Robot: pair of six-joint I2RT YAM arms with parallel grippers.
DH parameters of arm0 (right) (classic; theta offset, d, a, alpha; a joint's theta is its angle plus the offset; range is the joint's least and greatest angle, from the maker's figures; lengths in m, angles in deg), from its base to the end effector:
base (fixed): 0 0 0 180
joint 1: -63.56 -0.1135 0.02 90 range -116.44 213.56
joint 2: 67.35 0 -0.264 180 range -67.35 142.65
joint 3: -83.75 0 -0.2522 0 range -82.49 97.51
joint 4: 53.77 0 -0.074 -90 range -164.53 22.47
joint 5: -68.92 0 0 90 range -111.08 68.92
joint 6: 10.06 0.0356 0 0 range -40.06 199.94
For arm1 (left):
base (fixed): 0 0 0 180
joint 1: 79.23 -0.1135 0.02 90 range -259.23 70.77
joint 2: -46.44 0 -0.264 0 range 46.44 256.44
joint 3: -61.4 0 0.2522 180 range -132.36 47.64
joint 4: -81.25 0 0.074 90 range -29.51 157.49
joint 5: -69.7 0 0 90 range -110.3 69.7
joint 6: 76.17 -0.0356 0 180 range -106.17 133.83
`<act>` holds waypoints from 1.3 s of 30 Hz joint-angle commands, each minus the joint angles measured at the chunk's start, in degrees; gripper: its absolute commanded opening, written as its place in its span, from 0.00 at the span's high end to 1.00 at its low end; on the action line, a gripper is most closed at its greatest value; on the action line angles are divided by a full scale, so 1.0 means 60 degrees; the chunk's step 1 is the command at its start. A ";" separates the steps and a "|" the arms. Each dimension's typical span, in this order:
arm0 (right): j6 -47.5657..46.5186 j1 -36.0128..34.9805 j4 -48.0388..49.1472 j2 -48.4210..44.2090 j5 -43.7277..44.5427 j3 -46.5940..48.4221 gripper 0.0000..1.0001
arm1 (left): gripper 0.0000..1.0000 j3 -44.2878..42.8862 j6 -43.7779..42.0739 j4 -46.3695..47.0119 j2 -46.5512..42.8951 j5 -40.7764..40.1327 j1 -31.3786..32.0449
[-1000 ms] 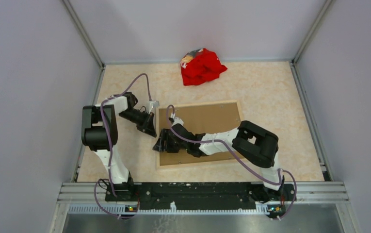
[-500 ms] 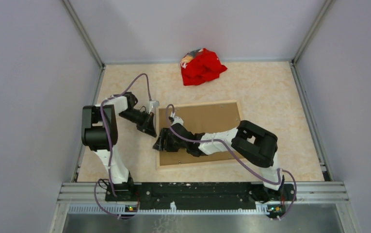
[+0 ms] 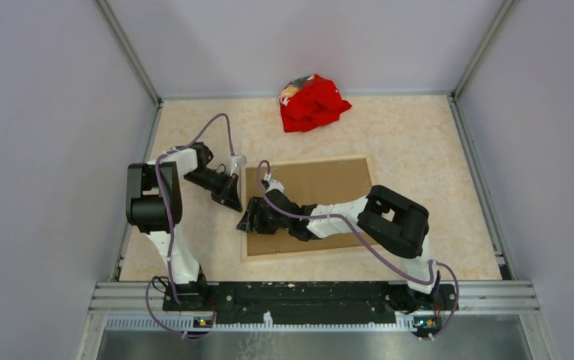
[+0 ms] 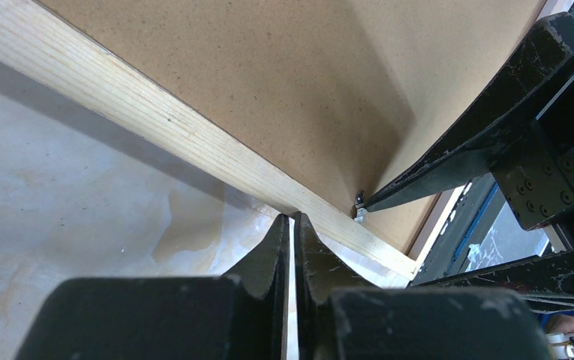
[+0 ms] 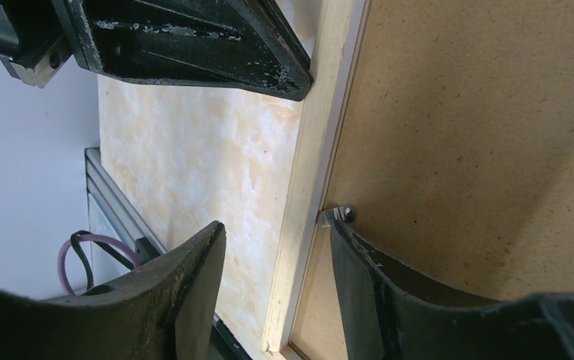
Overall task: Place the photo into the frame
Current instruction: Install the photo frame at the center of the board.
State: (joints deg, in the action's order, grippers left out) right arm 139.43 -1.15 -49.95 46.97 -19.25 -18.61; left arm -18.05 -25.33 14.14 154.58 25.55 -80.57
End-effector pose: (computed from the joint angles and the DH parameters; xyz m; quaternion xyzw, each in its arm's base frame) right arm 0.1817 0.3820 0.1440 -0.0324 0.8776 0.4160 0.2361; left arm 0.3140 -0.0182 0.1450 0.2795 0.8766 -0.3811 0.0909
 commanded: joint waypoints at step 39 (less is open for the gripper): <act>0.0640 -0.0260 -0.0433 -0.0282 0.1110 -0.0722 0.50 | 0.93 0.0139 -0.0403 0.0279 -0.0045 -0.0271 0.0186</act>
State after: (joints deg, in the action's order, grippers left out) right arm 143.51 -2.33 -48.66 46.36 -14.68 -20.55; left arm -18.05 -25.35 14.08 154.58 25.52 -80.57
